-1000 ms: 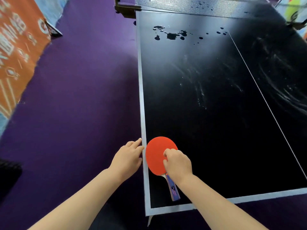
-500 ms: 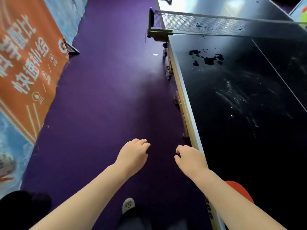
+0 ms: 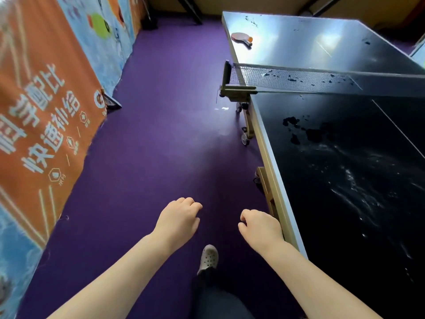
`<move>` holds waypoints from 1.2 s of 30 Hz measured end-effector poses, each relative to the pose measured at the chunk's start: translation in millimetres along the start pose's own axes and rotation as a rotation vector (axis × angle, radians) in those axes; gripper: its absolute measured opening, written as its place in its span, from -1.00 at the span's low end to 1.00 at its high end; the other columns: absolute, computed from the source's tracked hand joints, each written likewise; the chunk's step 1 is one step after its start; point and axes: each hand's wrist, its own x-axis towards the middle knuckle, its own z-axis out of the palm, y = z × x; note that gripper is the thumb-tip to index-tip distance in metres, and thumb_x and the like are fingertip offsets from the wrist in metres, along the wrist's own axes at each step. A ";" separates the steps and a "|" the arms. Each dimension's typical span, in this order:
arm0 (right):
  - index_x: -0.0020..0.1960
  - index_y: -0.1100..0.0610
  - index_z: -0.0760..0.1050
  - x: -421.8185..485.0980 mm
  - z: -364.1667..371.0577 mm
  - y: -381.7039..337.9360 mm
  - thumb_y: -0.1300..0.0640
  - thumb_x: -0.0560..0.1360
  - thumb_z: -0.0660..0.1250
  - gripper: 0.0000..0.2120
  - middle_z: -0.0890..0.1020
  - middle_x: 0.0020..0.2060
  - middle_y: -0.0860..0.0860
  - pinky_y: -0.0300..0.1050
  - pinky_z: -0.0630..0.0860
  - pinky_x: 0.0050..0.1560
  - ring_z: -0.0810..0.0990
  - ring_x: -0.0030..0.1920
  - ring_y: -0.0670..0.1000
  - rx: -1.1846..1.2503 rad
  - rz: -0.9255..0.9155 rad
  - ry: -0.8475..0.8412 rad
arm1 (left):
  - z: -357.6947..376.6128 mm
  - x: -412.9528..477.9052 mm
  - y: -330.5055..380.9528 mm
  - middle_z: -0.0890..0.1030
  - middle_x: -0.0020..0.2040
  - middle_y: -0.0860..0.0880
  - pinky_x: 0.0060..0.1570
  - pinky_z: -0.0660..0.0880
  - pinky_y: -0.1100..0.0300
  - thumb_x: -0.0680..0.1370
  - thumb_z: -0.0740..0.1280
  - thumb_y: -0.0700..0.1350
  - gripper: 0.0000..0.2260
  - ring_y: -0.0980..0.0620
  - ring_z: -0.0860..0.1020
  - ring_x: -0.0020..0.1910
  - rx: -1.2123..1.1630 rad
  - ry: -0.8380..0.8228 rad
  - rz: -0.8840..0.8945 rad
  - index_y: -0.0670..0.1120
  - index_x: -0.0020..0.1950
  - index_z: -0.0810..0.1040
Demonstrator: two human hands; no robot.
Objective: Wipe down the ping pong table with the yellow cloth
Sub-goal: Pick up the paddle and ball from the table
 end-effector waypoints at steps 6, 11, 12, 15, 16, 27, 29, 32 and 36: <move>0.05 0.06 0.49 134.3 -54.3 -3.9 0.06 0.60 0.15 -0.83 0.59 -0.09 -0.06 -0.08 0.54 -0.06 0.56 -0.08 -0.01 -0.056 -0.104 0.024 | -14.8 115.0 -65.8 0.51 -0.36 0.10 -0.45 0.45 0.26 0.16 0.57 -0.08 -0.74 0.08 0.51 -0.44 0.084 0.017 -0.071 0.00 -0.20 0.63; 0.10 0.09 0.45 225.0 -99.7 -5.3 0.04 0.63 0.12 -0.81 0.57 -0.02 -0.02 -0.11 0.42 -0.12 0.55 0.01 0.04 -0.185 -0.198 -0.014 | -21.6 186.0 -114.1 0.45 -0.43 0.10 -0.50 0.38 0.29 0.11 0.59 -0.05 -0.75 0.08 0.45 -0.50 0.183 -0.013 -0.128 0.00 -0.34 0.57; 0.10 0.09 0.44 240.6 -106.3 -6.7 0.04 0.63 0.11 -0.81 0.56 -0.03 -0.02 -0.11 0.39 -0.14 0.54 -0.01 0.04 -0.208 -0.207 -0.027 | -21.3 196.3 -124.0 0.44 -0.45 0.09 -0.52 0.37 0.29 0.10 0.59 -0.06 -0.75 0.07 0.44 -0.51 0.196 -0.022 -0.133 -0.01 -0.36 0.56; 0.08 0.09 0.42 288.4 -121.9 -12.9 0.04 0.63 0.10 -0.83 0.53 -0.06 -0.01 -0.12 0.32 -0.17 0.50 -0.04 0.04 -0.267 -0.224 -0.051 | -20.0 232.5 -155.7 0.42 -0.48 0.08 -0.55 0.33 0.27 0.07 0.60 -0.07 -0.73 0.05 0.42 -0.55 0.246 -0.039 -0.135 -0.03 -0.40 0.54; 0.04 0.08 0.39 304.5 -126.3 -15.6 0.04 0.63 0.10 -0.85 0.51 -0.07 -0.01 -0.12 0.30 -0.16 0.50 -0.04 0.05 -0.280 -0.226 -0.049 | -18.6 246.1 -167.4 0.42 -0.48 0.08 -0.56 0.33 0.27 0.07 0.60 -0.07 -0.73 0.05 0.42 -0.55 0.249 -0.038 -0.139 -0.03 -0.41 0.54; 0.13 0.09 0.44 494.7 -188.6 -72.6 0.02 0.63 0.11 -0.79 0.57 0.06 0.01 -0.06 0.37 -0.07 0.53 0.10 0.10 -0.285 -0.121 -0.022 | -13.2 422.6 -329.9 0.44 -0.48 0.07 -0.56 0.39 0.24 0.05 0.61 -0.05 -0.71 0.06 0.46 -0.52 0.206 -0.005 -0.067 -0.02 -0.39 0.55; 0.15 0.09 0.45 532.6 -206.6 -89.3 0.02 0.63 0.12 -0.78 0.58 0.08 0.01 -0.05 0.41 -0.01 0.53 0.12 0.10 -0.257 -0.096 0.005 | -21.7 460.9 -363.3 0.44 -0.47 0.07 -0.56 0.39 0.24 0.05 0.62 -0.07 -0.71 0.05 0.46 -0.52 0.191 0.009 -0.040 -0.03 -0.39 0.55; 0.18 0.07 0.46 592.0 -232.0 -112.0 0.00 0.62 0.11 -0.75 0.59 0.11 0.01 -0.06 0.43 0.02 0.54 0.15 0.09 -0.231 -0.074 0.058 | -34.4 519.7 -410.2 0.45 -0.48 0.06 -0.56 0.38 0.22 0.03 0.62 -0.07 -0.70 0.05 0.45 -0.53 0.217 0.027 0.001 -0.03 -0.39 0.56; 0.18 0.04 0.48 660.6 -256.4 -125.7 0.00 0.62 0.11 -0.75 0.59 0.08 -0.02 -0.08 0.44 -0.01 0.55 0.12 0.07 -0.161 -0.027 0.112 | -35.8 585.9 -455.3 0.48 -0.46 0.08 -0.56 0.41 0.24 0.04 0.62 -0.07 -0.71 0.04 0.48 -0.51 0.210 -0.013 0.027 -0.03 -0.37 0.58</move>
